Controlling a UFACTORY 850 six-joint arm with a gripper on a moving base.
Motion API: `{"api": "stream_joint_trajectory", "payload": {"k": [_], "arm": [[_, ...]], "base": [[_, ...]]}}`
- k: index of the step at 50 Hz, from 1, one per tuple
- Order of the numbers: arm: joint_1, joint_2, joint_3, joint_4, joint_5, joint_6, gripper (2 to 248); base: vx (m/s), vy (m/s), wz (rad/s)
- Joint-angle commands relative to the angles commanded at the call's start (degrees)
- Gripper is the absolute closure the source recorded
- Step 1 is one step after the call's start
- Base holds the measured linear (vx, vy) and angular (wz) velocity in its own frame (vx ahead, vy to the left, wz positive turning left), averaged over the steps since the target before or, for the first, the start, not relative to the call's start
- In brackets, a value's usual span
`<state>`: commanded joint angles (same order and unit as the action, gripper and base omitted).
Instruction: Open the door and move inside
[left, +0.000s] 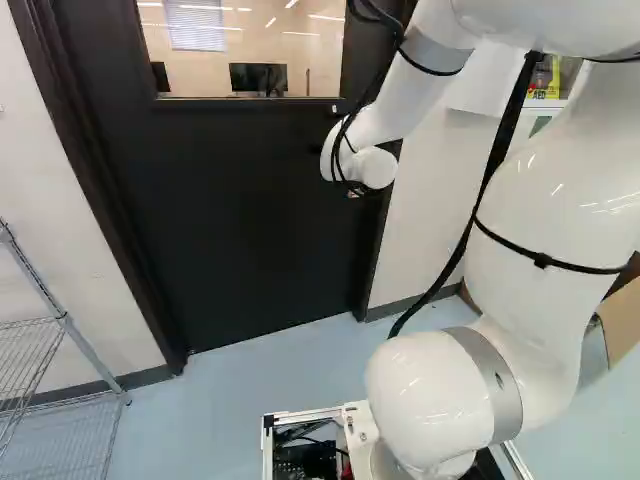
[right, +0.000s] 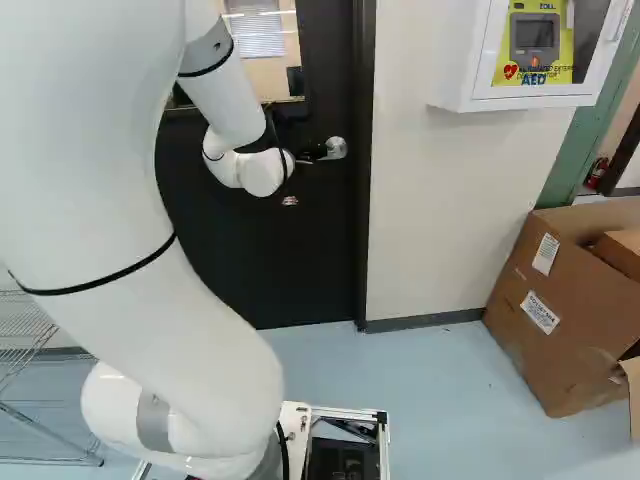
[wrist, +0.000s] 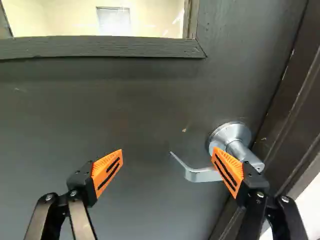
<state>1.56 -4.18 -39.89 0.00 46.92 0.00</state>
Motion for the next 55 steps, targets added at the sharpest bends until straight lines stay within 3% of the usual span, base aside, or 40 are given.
{"api": "stream_joint_trajectory", "payload": {"k": [55], "arm": [[-0.26,-6.47,0.43,0.00,0.00,0.00,3]], "base": [[0.000,0.000,0.000]]}}
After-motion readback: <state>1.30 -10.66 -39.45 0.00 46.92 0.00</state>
